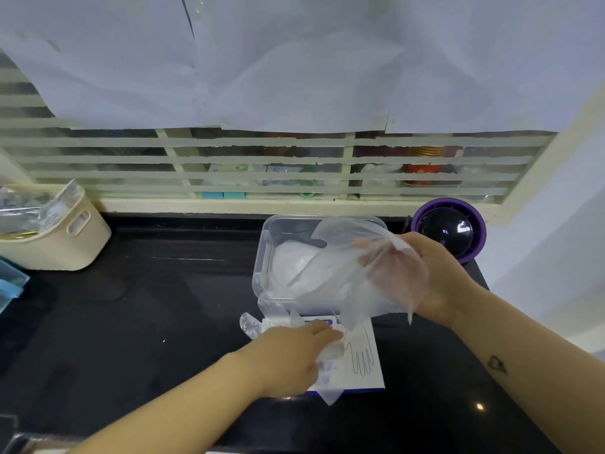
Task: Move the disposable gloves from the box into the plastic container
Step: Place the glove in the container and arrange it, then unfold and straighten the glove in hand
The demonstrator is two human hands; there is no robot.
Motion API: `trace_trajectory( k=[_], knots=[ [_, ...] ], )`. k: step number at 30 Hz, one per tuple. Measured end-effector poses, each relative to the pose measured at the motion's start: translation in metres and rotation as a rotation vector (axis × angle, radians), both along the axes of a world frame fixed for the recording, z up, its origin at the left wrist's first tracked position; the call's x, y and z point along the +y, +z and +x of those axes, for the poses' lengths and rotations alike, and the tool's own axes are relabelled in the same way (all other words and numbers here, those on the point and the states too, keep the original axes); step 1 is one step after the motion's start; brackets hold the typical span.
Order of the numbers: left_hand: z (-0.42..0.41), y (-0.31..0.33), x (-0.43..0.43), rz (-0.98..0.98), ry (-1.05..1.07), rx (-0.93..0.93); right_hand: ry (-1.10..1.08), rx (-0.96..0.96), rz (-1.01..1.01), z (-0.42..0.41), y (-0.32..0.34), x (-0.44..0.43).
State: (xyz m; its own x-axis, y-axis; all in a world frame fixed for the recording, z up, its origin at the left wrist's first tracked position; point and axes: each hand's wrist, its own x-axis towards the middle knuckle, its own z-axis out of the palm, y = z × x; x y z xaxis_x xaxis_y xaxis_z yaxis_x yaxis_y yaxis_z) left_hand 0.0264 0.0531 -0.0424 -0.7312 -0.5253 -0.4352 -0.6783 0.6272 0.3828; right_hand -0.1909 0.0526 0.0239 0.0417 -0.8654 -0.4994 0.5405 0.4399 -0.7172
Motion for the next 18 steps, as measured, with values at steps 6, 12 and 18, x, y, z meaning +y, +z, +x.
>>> trace_trajectory(
  k=[6, 12, 18],
  knots=[
    [0.021, 0.043, -0.035, 0.553, 0.350, 0.328, 0.092, -0.088, -0.097, 0.001, 0.005, -0.005],
    [-0.003, 0.040, -0.046, 0.876, 0.766, 0.875, 0.203, -0.130, -0.081, 0.015, 0.006, -0.013],
    [-0.011, 0.054, -0.069, 0.788, 0.872, 1.057, 0.284, -0.222, 0.043, 0.019, -0.011, -0.025]
  ],
)
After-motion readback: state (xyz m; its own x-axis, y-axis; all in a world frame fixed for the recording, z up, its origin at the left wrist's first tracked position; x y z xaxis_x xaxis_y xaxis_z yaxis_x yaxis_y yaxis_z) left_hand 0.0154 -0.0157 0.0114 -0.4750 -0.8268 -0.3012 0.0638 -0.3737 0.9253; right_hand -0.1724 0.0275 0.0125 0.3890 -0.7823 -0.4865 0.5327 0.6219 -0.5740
